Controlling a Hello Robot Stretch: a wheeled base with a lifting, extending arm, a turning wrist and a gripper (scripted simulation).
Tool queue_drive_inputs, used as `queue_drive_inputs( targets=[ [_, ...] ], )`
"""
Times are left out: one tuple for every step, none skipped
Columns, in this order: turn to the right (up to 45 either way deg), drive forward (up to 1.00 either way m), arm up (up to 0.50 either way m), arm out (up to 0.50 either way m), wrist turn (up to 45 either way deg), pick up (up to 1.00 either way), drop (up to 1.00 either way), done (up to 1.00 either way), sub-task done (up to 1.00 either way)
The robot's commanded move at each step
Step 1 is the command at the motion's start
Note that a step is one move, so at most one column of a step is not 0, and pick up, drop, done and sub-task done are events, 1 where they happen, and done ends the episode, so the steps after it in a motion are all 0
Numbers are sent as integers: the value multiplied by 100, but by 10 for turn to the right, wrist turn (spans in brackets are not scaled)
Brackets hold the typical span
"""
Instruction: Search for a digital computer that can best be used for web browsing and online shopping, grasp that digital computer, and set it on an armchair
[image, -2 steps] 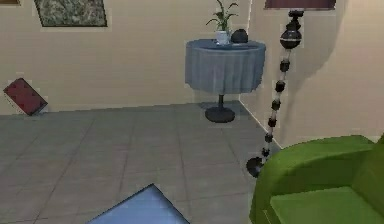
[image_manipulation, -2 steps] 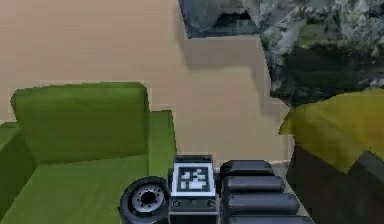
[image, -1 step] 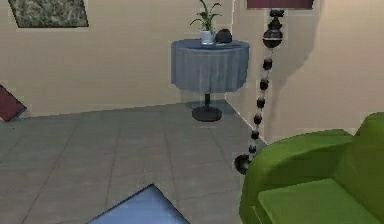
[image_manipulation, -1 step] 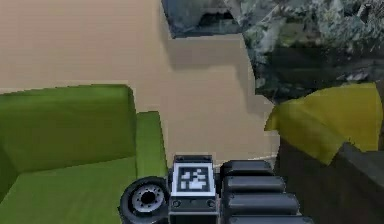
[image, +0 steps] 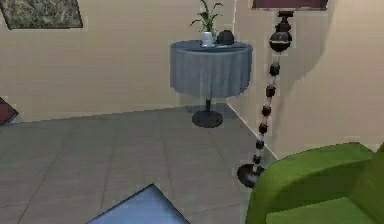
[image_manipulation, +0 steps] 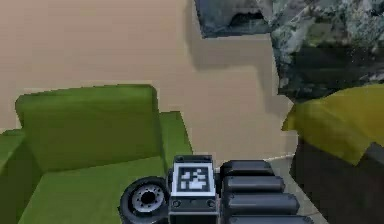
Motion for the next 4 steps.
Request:
queue_drive_inputs(
  targets=[
    [-450, 0, 0, 0, 0, 0, 0, 0, 0],
    [-450, 0, 0, 0, 0, 0, 0, 0, 0],
    [-390, 0, 0, 0, 0, 0, 0, 0, 0],
    [450, 0, 0, 0, 0, 0, 0, 0, 0]
  ],
)
